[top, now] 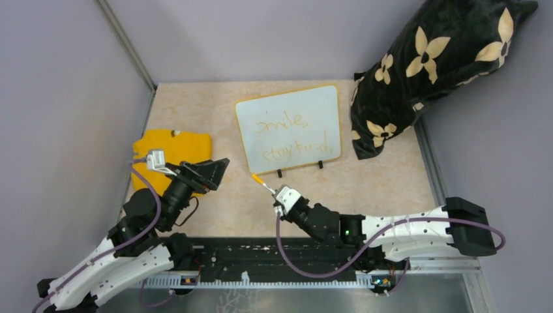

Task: Write a sentence on the whiteboard
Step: Place the whiteboard marker at the center of the board.

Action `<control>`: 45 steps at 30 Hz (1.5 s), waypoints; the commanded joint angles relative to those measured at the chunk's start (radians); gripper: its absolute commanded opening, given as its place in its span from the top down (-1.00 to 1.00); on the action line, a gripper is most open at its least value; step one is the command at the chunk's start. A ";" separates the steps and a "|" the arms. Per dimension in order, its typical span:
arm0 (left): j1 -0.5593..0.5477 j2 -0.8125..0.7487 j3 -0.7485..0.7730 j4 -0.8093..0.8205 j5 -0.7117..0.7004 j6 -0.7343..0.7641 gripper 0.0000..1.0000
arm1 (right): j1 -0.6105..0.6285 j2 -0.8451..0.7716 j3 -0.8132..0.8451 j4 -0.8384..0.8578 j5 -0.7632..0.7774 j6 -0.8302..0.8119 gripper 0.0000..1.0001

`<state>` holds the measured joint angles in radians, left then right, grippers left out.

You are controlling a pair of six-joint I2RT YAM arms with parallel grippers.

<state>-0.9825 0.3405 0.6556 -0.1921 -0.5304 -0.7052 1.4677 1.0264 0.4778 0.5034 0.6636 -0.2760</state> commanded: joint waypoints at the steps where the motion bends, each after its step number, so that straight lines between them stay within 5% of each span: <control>1: -0.007 0.035 0.021 -0.095 -0.064 0.030 -0.98 | -0.039 0.038 0.005 -0.177 -0.063 0.256 1.00; 7: -0.008 0.083 0.011 -0.107 -0.052 0.014 -0.98 | -0.139 0.140 -0.009 -0.213 -0.172 0.381 1.00; 29: -0.008 0.224 -0.004 -0.132 0.017 -0.020 -0.98 | -0.278 0.398 -0.002 -0.313 -0.178 0.576 1.00; 45: -0.008 0.276 0.021 -0.148 0.030 -0.021 -0.98 | -0.293 0.408 -0.007 -0.339 -0.169 0.616 0.17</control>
<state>-0.9825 0.6144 0.6510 -0.2993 -0.4942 -0.6956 1.1858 1.4345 0.4660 0.2237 0.5030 0.3222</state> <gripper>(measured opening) 0.987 0.375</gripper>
